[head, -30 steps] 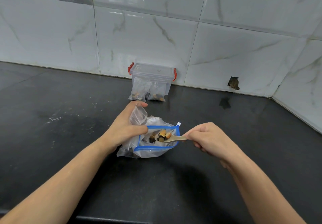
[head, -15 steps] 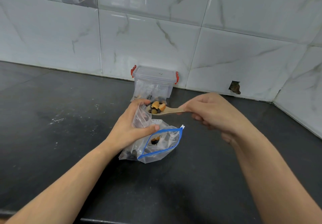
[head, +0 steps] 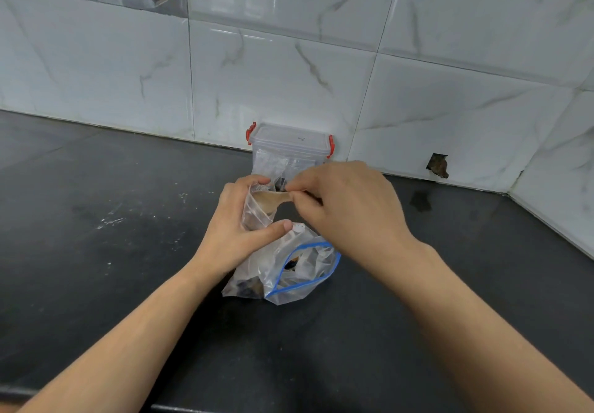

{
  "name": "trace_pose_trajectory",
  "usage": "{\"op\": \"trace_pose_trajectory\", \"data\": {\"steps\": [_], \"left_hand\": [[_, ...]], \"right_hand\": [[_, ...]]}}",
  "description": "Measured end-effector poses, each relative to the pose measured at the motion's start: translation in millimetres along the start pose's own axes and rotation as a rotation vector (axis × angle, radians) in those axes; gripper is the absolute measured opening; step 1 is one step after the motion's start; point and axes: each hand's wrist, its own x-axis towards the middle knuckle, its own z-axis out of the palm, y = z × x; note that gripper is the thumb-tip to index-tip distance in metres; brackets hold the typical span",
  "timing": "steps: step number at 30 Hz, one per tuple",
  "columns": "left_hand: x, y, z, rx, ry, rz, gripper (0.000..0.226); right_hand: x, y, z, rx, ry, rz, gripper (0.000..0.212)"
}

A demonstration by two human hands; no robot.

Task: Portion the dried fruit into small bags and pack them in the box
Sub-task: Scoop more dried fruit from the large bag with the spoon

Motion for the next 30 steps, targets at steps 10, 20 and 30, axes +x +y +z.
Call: {"op": "trace_pose_trajectory", "data": {"steps": [10, 20, 30], "left_hand": [[8.7, 5.6, -11.1, -0.309, 0.135, -0.304, 0.084], [8.1, 0.1, -13.8, -0.489, -0.033, -0.244, 0.042], [-5.4, 2.8, 9.2, 0.213, -0.393, -0.277, 0.075]], "right_hand": [[-34.2, 62.5, -17.1, 0.506, -0.166, 0.49, 0.014], [-48.2, 39.0, 34.6, 0.247, -0.235, 0.523, 0.018], [-44.6, 12.1, 62.6, -0.033, -0.16, 0.214, 0.021]]}}
